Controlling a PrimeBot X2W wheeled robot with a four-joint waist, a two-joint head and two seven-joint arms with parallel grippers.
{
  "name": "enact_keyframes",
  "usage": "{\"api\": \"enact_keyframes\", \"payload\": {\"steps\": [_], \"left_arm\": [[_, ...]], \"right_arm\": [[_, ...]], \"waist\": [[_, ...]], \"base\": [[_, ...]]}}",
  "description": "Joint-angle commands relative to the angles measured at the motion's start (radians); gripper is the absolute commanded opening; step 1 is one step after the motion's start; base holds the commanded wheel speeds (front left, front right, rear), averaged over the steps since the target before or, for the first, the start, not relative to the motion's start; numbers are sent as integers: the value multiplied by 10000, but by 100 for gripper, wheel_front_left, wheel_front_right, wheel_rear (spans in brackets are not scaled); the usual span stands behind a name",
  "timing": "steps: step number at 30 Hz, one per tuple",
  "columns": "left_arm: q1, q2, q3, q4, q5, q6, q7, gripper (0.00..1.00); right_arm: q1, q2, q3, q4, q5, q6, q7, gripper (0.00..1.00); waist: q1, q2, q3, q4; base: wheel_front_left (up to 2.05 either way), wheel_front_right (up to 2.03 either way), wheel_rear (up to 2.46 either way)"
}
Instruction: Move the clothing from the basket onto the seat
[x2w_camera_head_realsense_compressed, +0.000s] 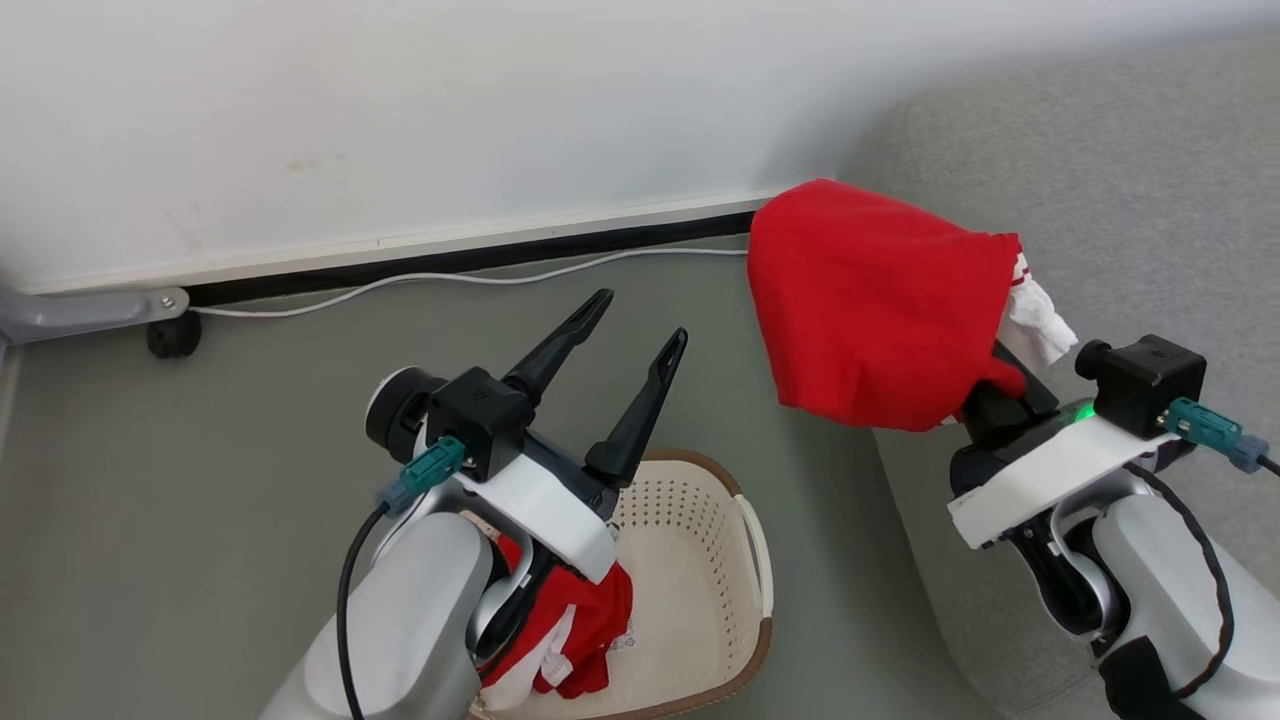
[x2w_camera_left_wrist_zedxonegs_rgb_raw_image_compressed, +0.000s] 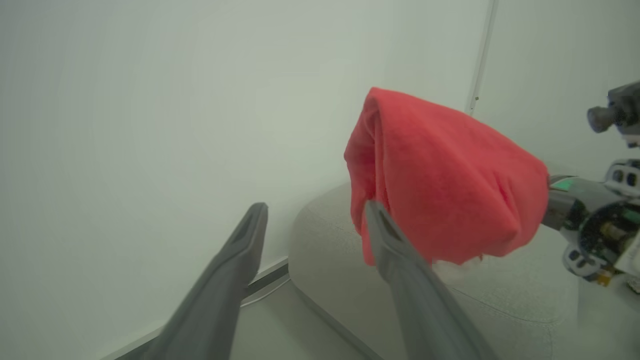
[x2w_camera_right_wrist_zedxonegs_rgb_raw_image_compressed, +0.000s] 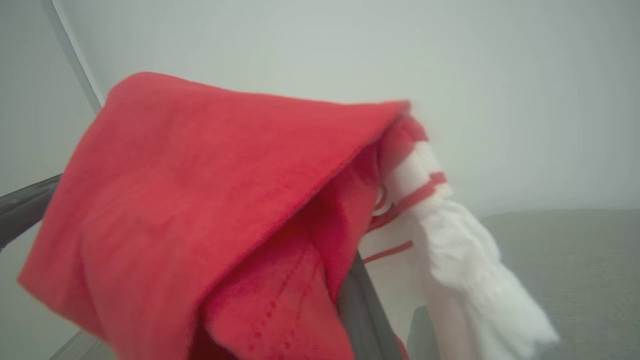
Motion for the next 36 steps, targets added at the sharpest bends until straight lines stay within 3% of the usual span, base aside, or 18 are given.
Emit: {"api": "enact_keyframes", "payload": {"steps": [1, 27, 36], "left_arm": [[-85, 192, 365, -255, -89, -73, -48, 100], [886, 259, -248, -401, -337, -73, -48, 100], [513, 259, -777, -354, -429, -73, -48, 100]], "right_arm": [[123, -83, -45, -326, -111, 39, -61, 0], [1248, 200, -1671, -664, -261, 39, -61, 0], [1973, 298, -2939, -1148, -470, 39, -61, 0]], "waist": [[0, 0, -88, -234], [0, 0, -742, -3582], [0, 0, -409, -3922]], "base": [[0, 0, 0], [0, 0, 0], [0, 0, 0]]}}
